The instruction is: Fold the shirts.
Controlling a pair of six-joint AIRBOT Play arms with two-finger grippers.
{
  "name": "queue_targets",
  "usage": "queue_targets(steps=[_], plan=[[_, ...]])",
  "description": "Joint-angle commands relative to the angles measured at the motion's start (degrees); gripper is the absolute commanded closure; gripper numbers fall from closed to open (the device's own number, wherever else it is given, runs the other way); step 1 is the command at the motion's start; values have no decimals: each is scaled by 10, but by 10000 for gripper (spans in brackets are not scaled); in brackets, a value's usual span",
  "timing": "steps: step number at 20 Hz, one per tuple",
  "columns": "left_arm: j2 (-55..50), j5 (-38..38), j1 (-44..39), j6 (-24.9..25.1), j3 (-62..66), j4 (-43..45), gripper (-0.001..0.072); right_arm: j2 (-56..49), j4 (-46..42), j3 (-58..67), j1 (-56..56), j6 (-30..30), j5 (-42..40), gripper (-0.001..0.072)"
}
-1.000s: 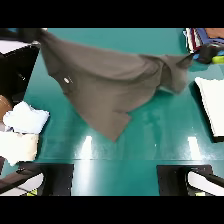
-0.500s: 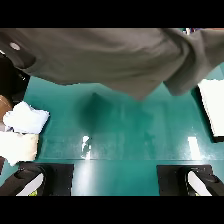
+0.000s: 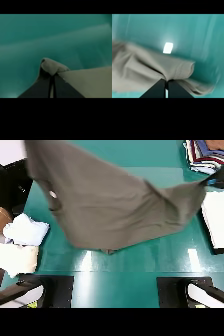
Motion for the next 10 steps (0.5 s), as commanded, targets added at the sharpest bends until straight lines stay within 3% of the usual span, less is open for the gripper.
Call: queue_targets(steps=[1, 6, 7, 8, 9, 10], plan=[[-140, -27, 0, 13, -23, 0, 681, -159, -16, 0, 31, 8, 11, 700], [-255, 11, 0, 5, -23, 37, 673, -280, 10, 1, 26, 5, -102, 692], [-255, 9, 0, -1, -23, 54, 406, -282, 10, 1, 26, 5, -116, 501], [-255, -1, 3, -2, -20, 68, 65, -278, 9, 1, 22, 5, -126, 219], [-254, -21, 9, -7, -14, 71, 72, -269, 9, 1, 17, 5, -131, 187], [-251, -46, 19, -16, -12, 69, 134, -258, 9, 1, 11, -2, -128, 191]])
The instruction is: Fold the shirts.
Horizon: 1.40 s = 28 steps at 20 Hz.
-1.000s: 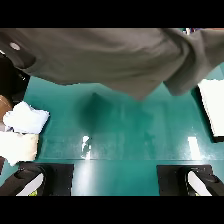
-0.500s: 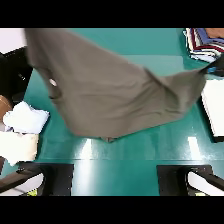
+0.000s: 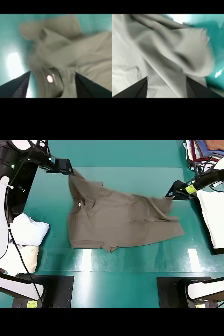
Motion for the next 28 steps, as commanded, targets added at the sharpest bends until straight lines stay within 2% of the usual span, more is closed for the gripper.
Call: queue_targets(steps=[1, 2, 3, 7, 10, 13, 16, 22, 28], plan=[[-8, -68, 23, -18, 5, 22, 162, 14, 3, 0, -17, -22, -18, 238], [3, -100, 34, -18, 3, 22, 161, 31, 3, 0, -25, -33, 0, 279], [18, -123, 44, -19, -7, 20, 162, 49, 2, 0, -33, -39, 19, 279], [132, -123, 59, -19, -178, 14, 161, 145, 3, -78, -61, -52, 31, 279], [241, -76, 59, -23, -381, 8, 162, 221, 3, -179, -78, -53, 24, 279], [334, -37, 59, -35, -571, -57, 162, 276, 3, -250, -80, -56, 10, 279], [381, 15, 59, -36, -700, -108, 162, 310, 3, -283, -80, -56, -1, 279], [381, 131, 54, -39, -789, -201, 162, 318, 4, -282, -80, -56, 0, 279], [380, 163, 53, -41, -796, -214, 163, 318, 4, -282, -80, -56, 3, 279]])
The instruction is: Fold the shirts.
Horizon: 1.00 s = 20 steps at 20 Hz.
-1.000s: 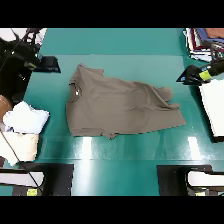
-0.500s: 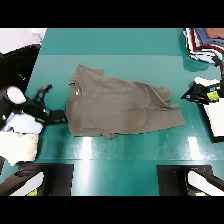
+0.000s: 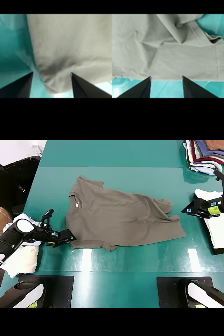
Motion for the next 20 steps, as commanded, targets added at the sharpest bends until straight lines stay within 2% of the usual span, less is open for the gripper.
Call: queue_targets(steps=[1, 3, 4, 5, 6, 11, 13, 16, 20], plan=[[1, 27, -1, 1, -8, -14, 163, 1, 0, -1, 0, 0, 3, 279], [1, 27, -1, 2, -8, -25, 166, 1, 2, -1, 0, 0, 3, 278], [1, 27, -1, 7, -8, -31, 340, 1, 8, -1, 0, 0, 3, 279], [1, 27, -1, 17, -8, -38, 564, 1, 14, -1, 0, 0, 3, 279], [1, 30, -1, 28, -7, -45, 681, 1, 13, -1, 0, 0, 4, 279], [2, -29, 0, 30, 87, -15, 681, 7, -14, -19, -63, 0, 37, 279], [1, -54, 0, 41, 144, -11, 681, 26, -31, -76, -120, 0, 28, 278], [1, -52, -1, 41, 203, -11, 681, 37, -36, -191, -218, -1, 5, 222], [1, -40, -1, 41, 210, -11, 681, -1, 30, -293, -276, -34, -56, 231]])
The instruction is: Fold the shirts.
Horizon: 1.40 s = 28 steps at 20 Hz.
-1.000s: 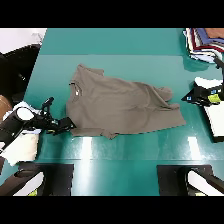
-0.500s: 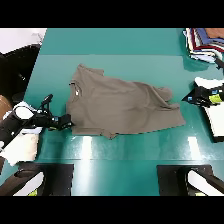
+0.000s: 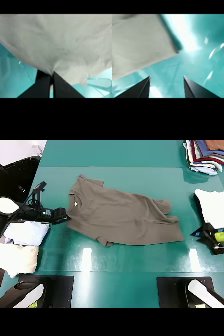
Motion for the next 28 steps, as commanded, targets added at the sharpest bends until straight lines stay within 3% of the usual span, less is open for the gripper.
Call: queue_targets(steps=[1, 7, 10, 12, 16, 22, 28], plan=[[0, 3, 0, 2, 17, 2, 681, -32, 66, -80, -42, -27, -57, 242], [0, 6, 0, 2, 17, 2, 681, -107, 89, -68, 50, -30, -112, 283], [1, 3, 0, 2, 20, 2, 681, -115, 88, -42, 95, -32, -125, 491], [9, -2, 0, 1, 37, 4, 681, -92, 88, -26, 115, -46, -125, 689], [70, -35, 1, -5, 149, 31, 682, 11, 101, 60, 123, -47, -91, 698], [112, -80, 1, -19, 504, 35, 681, 163, 142, 353, 118, -47, -95, 699], [112, -16, 1, -33, 763, 37, 683, 203, 52, 613, 118, -36, -115, 700]])
